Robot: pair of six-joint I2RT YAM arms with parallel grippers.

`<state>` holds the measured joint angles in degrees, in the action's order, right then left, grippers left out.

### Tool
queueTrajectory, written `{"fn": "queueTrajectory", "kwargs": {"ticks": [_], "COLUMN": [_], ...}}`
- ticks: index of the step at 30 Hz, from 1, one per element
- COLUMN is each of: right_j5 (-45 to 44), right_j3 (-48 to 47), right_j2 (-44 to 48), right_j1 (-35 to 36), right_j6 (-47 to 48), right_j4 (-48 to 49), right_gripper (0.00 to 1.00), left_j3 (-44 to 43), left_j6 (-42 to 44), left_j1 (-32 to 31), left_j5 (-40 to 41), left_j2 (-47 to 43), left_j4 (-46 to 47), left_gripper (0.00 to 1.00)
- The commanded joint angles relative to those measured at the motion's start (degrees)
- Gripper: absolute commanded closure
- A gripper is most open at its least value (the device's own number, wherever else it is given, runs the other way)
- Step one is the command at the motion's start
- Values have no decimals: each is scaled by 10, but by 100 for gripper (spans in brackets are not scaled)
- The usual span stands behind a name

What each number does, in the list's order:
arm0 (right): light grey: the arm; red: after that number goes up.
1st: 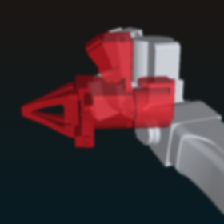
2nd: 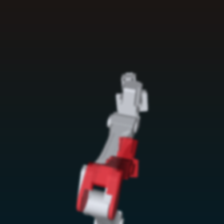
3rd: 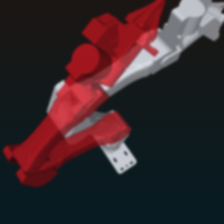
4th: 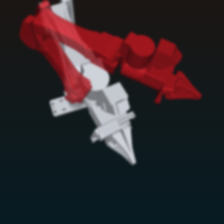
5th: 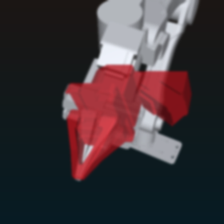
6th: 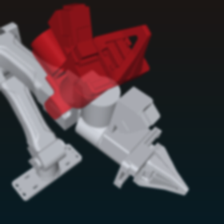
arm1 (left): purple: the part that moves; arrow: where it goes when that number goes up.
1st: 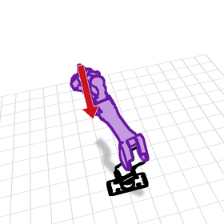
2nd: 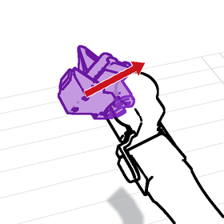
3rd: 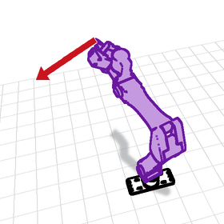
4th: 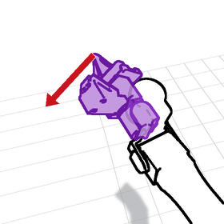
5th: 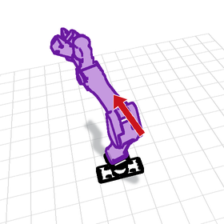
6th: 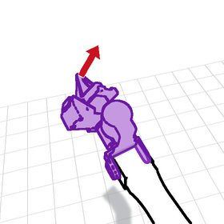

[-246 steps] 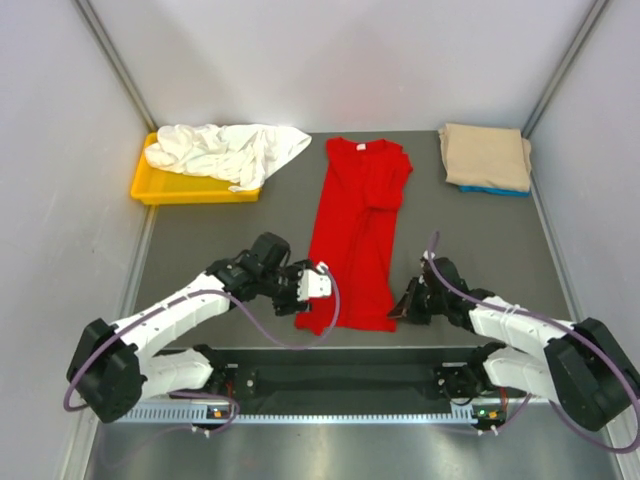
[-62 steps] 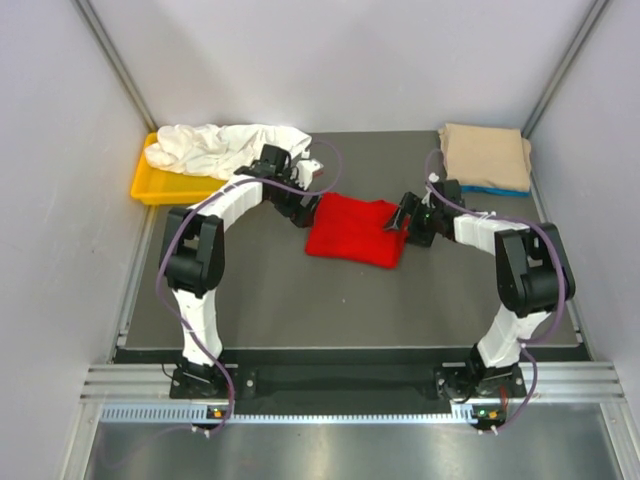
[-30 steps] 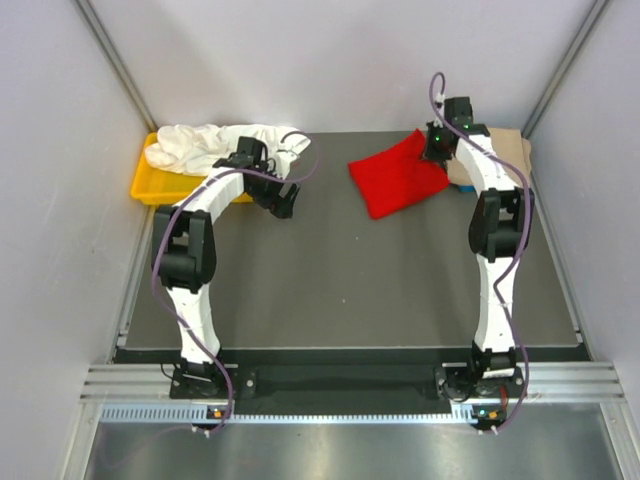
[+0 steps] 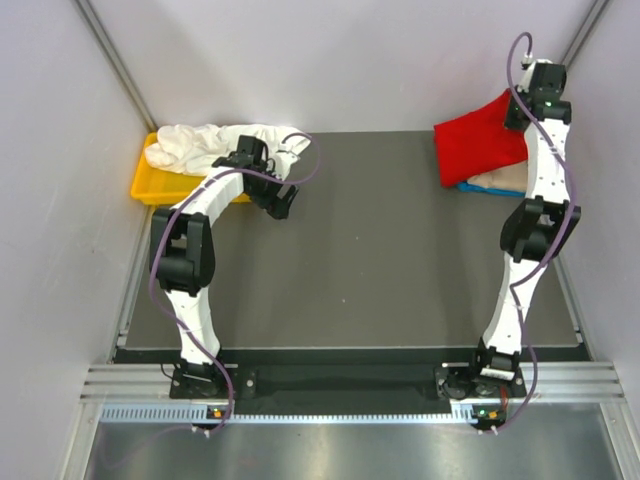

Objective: Fold and stack the t-shirts
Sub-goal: Neatly place the folded tshirt to the corner

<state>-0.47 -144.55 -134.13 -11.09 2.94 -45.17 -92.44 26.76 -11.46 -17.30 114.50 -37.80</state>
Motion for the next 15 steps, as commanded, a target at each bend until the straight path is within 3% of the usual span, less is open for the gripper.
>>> {"fn": "queueTrajectory", "kwargs": {"ticks": [1, 9, 15], "right_j5": [37, 38, 18], "right_j3": [-23, 60, 51], "right_j2": [16, -14, -70], "right_j1": [-19, -71, -91], "right_j6": [4, -44, -36], "right_j4": [51, 130, 156], "right_gripper": [100, 100, 100], "left_j3": [2, 3, -2], "left_j6": [7, 8, 7], "left_j1": [0, -1, -2], "left_j5": [13, 17, 25], "left_j2": [-21, -14, -2], "left_j4": [-3, -11, -20], "left_gripper": [4, 4, 4]}}
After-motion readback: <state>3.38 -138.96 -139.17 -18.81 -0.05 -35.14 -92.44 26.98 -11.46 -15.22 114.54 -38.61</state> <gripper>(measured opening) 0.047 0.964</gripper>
